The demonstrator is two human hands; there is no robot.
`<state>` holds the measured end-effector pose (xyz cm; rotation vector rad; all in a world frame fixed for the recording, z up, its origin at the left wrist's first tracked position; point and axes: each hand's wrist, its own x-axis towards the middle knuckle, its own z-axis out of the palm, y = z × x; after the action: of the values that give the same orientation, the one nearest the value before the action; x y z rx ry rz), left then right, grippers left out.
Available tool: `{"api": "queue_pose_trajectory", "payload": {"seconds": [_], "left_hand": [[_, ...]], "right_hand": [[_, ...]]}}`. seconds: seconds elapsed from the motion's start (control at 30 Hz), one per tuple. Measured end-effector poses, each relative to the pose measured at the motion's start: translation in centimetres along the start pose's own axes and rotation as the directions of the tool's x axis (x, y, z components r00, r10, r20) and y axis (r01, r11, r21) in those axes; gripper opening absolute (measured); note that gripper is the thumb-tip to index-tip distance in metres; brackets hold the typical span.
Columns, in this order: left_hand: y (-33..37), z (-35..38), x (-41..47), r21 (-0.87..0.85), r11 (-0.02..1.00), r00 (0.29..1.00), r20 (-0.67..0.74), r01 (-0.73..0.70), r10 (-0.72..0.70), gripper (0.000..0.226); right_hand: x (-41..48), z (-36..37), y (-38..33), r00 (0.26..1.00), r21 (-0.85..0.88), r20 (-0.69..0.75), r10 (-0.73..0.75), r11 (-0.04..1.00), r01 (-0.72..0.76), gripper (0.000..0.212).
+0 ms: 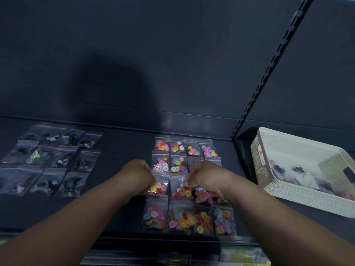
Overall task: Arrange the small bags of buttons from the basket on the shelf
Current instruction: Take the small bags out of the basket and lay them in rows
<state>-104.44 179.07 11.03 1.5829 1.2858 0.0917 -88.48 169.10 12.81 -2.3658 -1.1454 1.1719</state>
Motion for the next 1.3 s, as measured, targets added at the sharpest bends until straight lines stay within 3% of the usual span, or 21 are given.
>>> {"api": "queue_pose_trajectory", "payload": {"seconds": [0.07,0.2,0.37,0.43,0.53,0.67,0.73,0.9,1.03,1.1,1.17,1.23,1.3], "left_hand": [[0.0,0.0,0.0,0.118,0.993,0.999,-0.028,-0.026,0.029,0.011],[0.4,-0.3,-0.8,0.359,0.932,0.998,-0.026,-0.047,0.060,0.020],[1.4,-0.7,-1.8,0.442,0.890,0.978,-0.108,-0.114,0.179,0.022],[2.2,-0.5,-2.3,0.397,0.889,0.952,-0.101,-0.227,0.288,0.019],[3.8,0.6,-3.0,0.174,0.927,0.942,0.009,-0.332,0.336,0.016],[5.3,2.7,-4.0,-0.092,0.972,0.941,0.246,-0.215,0.231,0.024],[5.5,3.6,-4.1,-0.163,0.966,0.941,0.245,-0.199,0.235,0.018],[5.9,4.5,-3.7,-0.177,0.955,0.948,0.174,-0.237,0.267,0.013],[5.4,5.4,-3.4,0.010,0.941,0.932,0.141,-0.338,0.333,0.014],[4.7,5.6,-3.2,0.278,0.854,0.897,0.113,-0.441,0.426,0.007],[3.8,5.6,-2.8,0.532,0.669,0.834,0.145,-0.519,0.533,0.010],[3.0,5.7,-2.5,0.688,0.473,0.779,0.220,-0.550,0.587,0.020],[2.4,5.8,-2.3,0.761,0.354,0.761,0.269,-0.543,0.590,0.024]], "right_hand": [[-0.1,0.2,-0.3,0.999,-0.108,-0.032,0.004,0.994,-0.007,0.017],[0.1,0.5,-0.5,0.997,-0.145,-0.071,0.031,0.989,-0.042,0.027],[-0.4,-0.4,-0.3,0.995,-0.006,-0.089,0.047,0.999,-0.048,0.016],[-0.8,-1.1,-0.3,0.995,0.181,-0.085,0.052,0.983,-0.036,0.006],[-1.2,-1.9,-0.3,0.999,0.495,-0.037,0.032,0.869,-0.010,0.022],[-2.2,-2.5,-0.4,0.996,0.745,-0.030,-0.089,0.662,0.082,0.026],[-2.6,-2.8,-0.2,0.992,0.784,-0.047,-0.113,0.612,0.107,0.025],[-3.4,-3.9,1.7,0.997,0.751,-0.021,-0.077,0.657,0.067,0.023],[-3.3,-4.0,3.7,0.998,0.648,-0.060,-0.013,0.760,0.049,0.025],[-3.1,-4.0,4.5,0.996,0.574,-0.086,0.024,0.818,0.030,0.024],[-2.8,-3.9,5.1,0.995,0.518,-0.084,0.048,0.855,0.003,0.024],[-2.4,-3.5,5.5,0.996,0.502,-0.062,0.061,0.864,-0.021,0.022],[-2.1,-3.0,5.7,0.996,0.475,-0.052,0.066,0.880,-0.034,0.021]]}}
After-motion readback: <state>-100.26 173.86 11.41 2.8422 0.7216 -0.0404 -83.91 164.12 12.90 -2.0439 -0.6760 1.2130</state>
